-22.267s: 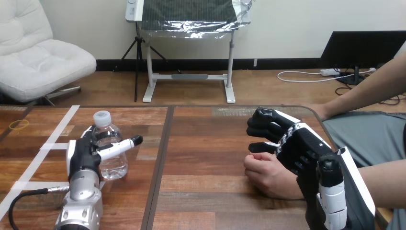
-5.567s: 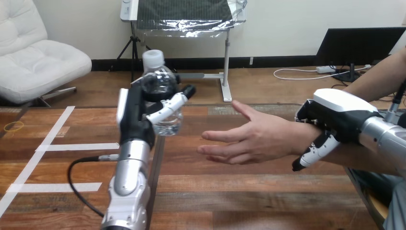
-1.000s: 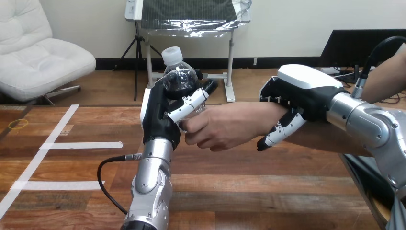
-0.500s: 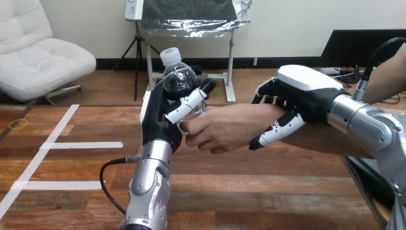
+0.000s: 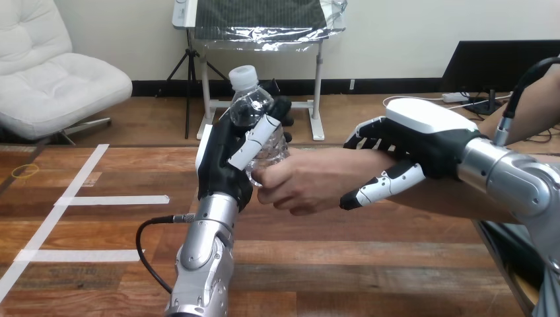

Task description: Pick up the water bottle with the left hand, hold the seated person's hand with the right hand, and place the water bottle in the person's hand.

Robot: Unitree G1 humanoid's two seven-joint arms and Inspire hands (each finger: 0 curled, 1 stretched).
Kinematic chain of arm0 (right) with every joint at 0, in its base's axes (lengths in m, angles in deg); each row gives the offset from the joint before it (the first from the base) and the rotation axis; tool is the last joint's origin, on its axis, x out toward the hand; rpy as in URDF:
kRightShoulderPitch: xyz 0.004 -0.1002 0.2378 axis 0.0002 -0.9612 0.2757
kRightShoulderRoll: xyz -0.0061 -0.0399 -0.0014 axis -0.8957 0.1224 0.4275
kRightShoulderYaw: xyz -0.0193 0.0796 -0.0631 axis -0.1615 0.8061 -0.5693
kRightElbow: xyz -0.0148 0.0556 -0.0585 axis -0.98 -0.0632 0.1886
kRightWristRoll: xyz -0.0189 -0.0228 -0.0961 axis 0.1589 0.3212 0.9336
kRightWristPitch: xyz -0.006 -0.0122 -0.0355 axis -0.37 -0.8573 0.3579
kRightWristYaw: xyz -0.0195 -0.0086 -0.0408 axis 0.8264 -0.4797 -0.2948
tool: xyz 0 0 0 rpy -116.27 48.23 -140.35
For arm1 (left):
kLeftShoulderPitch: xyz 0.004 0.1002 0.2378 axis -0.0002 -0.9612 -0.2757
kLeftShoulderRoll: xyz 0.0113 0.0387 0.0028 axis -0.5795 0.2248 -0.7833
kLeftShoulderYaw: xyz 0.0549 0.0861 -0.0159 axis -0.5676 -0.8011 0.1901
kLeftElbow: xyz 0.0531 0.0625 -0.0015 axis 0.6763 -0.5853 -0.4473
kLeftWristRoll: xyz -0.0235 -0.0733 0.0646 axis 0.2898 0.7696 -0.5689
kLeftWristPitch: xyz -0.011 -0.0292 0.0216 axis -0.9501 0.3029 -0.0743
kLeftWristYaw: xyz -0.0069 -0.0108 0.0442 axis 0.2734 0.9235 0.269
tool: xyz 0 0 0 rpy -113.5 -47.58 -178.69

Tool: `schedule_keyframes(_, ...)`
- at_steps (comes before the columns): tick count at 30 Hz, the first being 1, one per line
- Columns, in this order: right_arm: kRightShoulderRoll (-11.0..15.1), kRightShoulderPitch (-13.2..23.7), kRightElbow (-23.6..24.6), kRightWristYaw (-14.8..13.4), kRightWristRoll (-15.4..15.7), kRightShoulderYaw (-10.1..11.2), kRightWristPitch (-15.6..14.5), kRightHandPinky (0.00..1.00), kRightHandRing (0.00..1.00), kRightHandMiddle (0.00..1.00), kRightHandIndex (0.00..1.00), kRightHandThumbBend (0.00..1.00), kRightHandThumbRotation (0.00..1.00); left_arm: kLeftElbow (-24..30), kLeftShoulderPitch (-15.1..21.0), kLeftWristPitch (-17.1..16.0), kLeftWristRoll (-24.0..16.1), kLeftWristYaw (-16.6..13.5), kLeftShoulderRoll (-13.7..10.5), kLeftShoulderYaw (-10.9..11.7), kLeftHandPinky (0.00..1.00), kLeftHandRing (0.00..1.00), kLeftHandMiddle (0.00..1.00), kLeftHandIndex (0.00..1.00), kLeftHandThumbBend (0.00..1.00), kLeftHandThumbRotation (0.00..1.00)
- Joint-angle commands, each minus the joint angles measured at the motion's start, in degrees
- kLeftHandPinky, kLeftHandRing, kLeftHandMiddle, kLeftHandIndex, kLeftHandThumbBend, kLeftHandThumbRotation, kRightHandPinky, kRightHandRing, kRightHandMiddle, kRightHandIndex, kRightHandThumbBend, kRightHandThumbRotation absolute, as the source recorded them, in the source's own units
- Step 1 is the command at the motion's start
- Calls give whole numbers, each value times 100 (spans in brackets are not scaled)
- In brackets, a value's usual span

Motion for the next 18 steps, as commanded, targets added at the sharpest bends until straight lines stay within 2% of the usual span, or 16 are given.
schedule_keyframes(1, 9, -214, 128, 57, -156, 75, 0, 54, 69, 70, 74, 100, 62, 440, 52, 8, -115, 2, 64, -110, 66, 73, 75, 78, 79, 68)
schedule_keyframes(6, 25, -321, 249, 49, -199, 133, -36, 55, 69, 70, 73, 100, 62, 565, -3, 74, -59, 51, 13, -100, 66, 73, 76, 78, 76, 69)
schedule_keyframes(9, 44, -384, 264, -28, -204, 161, 94, 55, 68, 70, 73, 100, 62, 648, -26, 137, -29, 82, -25, -103, 65, 73, 76, 78, 75, 69)
schedule_keyframes(14, 36, -467, 327, 14, -237, 214, 53, 53, 67, 69, 72, 100, 62, 748, -75, 158, -81, 30, -86, -119, 65, 74, 77, 78, 73, 70)
schedule_keyframes(16, 37, -501, 358, 17, -239, 231, 55, 53, 67, 69, 72, 100, 62, 771, -90, 158, -110, 0, -105, -123, 66, 74, 77, 79, 73, 70)
schedule_keyframes(18, 41, -526, 382, 32, -245, 244, 55, 53, 66, 69, 72, 100, 63, 792, -103, 158, -130, -20, -119, -128, 71, 77, 78, 79, 72, 71)
